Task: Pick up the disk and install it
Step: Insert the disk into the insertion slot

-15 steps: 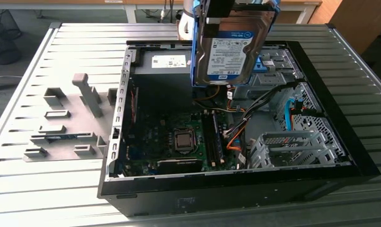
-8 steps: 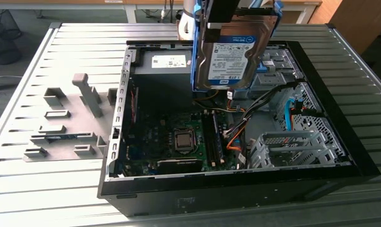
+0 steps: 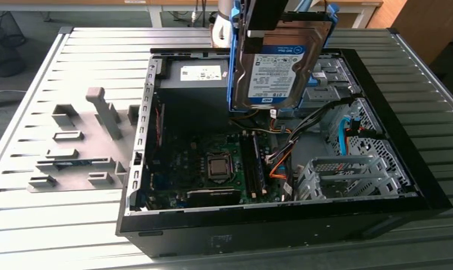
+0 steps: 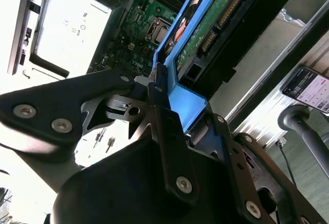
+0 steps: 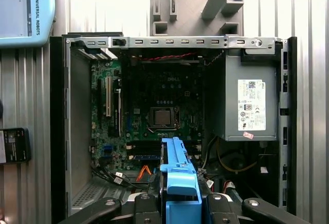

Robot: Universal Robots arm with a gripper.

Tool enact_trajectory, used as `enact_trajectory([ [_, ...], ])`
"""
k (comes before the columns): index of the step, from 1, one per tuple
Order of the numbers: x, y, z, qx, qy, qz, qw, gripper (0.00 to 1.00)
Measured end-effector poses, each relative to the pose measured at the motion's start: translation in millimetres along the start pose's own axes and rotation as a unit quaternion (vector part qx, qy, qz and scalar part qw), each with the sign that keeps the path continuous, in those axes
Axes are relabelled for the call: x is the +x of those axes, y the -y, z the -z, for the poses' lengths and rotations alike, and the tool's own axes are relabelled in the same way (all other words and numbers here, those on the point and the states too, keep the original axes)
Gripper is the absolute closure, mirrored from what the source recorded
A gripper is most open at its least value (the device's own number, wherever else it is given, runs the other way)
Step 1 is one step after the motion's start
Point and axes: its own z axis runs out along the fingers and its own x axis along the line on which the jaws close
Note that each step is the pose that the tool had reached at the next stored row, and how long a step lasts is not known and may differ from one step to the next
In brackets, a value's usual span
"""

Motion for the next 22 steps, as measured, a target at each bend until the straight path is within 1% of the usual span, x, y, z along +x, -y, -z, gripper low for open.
enact_trajectory([
  [11, 0.1, 0.0, 0.0, 0.0000, 0.0000, 0.000, 1.0000, 0.64],
  [13, 0.2, 1.6, 0.0, 0.0000, 0.0000, 0.000, 1.0000, 0.64],
  [16, 0.0, 6.4, -0.1, 0.0000, 0.0000, 0.000, 1.0000, 0.64],
  [18, 0.1, 7.2, -0.1, 0.0000, 0.0000, 0.000, 1.0000, 0.64],
  [20, 1.9, 7.3, -0.1, 0.0000, -0.0001, 0.000, 1.0000, 0.64],
  [22, 5.4, 7.4, -0.1, 0.0000, 0.0000, 0.000, 1.0000, 0.64],
])
